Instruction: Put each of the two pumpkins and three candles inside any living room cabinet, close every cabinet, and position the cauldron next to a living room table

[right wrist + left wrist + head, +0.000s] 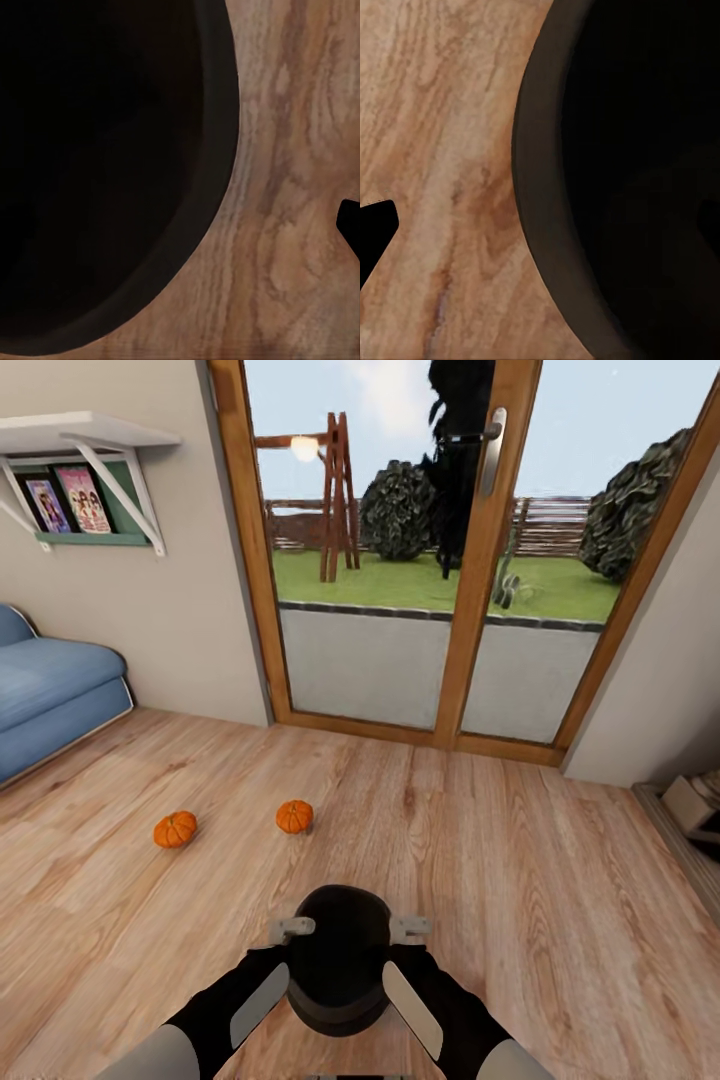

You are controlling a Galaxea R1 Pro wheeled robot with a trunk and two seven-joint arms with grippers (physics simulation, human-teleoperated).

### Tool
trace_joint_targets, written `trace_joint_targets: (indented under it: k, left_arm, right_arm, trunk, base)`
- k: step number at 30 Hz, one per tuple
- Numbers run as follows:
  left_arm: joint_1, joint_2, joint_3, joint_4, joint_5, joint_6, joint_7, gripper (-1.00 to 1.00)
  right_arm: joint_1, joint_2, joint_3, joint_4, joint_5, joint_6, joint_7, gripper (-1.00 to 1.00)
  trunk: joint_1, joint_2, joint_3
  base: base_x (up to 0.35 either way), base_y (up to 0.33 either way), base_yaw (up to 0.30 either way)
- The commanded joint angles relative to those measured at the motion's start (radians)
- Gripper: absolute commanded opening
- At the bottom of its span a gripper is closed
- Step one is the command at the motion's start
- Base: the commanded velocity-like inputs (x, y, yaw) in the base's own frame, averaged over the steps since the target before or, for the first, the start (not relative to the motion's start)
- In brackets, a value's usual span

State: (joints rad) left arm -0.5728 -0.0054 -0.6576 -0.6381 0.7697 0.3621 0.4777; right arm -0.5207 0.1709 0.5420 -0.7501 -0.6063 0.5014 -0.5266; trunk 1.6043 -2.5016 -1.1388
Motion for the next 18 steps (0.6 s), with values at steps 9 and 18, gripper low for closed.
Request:
trace_joint_targets:
  k: [9,18]
  left_arm:
    - [-0.001,0.001,-0.005,-0.002,0.008,0.001,0.009,1.00]
    - [-0.001,0.001,-0.005,-0.002,0.009,0.001,0.009,1.00]
  right_arm:
    - [-0.001,-0.001,0.004,0.000,-0.009,0.000,-0.010,1.00]
    - [-0.001,-0.001,0.003,0.000,-0.009,0.000,-0.009,1.00]
  trunk:
    - [0.004,-0.003,-0.036]
    - [0.006,-0.004,-0.059]
  base:
    - [0.000,0.000,0.000]
    - [0.000,0.000,0.000]
